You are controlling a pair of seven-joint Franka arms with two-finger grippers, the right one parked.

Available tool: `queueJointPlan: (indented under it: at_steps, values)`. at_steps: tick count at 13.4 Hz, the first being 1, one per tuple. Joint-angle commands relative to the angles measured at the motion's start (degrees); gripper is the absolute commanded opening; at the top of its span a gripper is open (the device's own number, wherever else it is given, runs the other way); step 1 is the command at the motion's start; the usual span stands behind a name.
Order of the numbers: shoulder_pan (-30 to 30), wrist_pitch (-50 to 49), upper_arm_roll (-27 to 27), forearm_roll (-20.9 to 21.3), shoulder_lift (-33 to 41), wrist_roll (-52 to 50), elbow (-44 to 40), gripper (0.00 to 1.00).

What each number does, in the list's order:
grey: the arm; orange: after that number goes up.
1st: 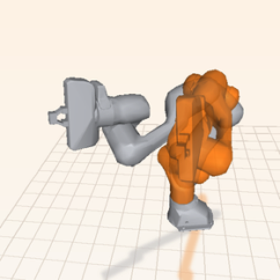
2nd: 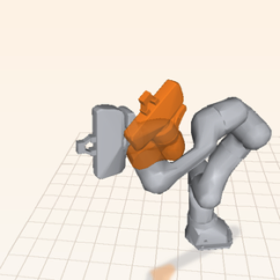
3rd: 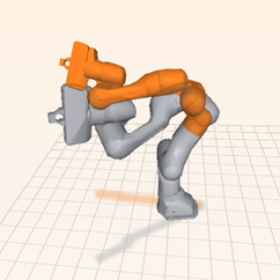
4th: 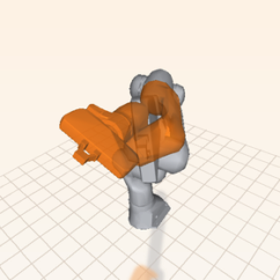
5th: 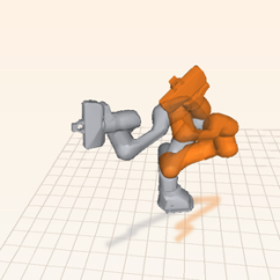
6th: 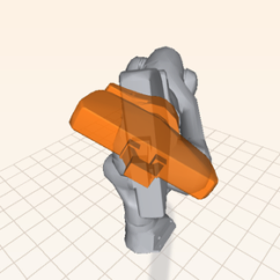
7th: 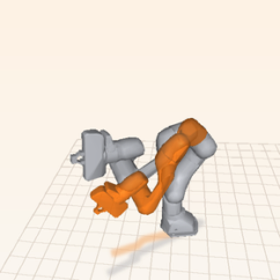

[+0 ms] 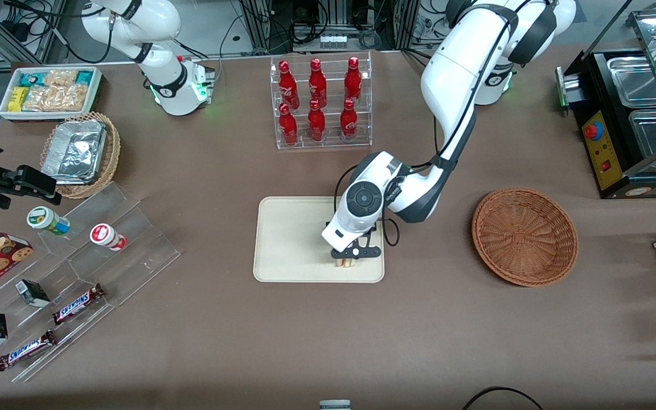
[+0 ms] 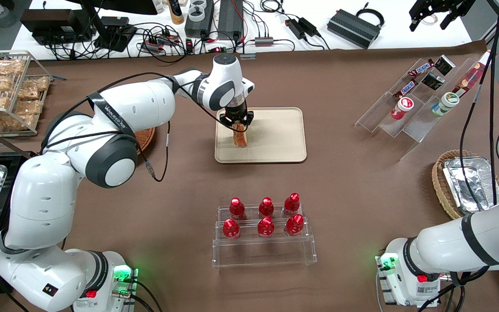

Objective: Place sandwich from basket to tray
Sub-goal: 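Carry the sandwich with the left gripper over the cream tray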

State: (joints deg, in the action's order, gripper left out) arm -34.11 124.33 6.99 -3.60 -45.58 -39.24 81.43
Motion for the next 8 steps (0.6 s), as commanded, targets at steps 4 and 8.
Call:
queueJointPlan:
  at_steps: [4, 8]
  values:
    - [-0.3, -0.6, -0.4, -0.2, -1.6, -2.2, -2.0, 0.29]
    - [-0.2, -0.2, -0.7, -0.1, -0.9, -2.5, -2.2, 0.83]
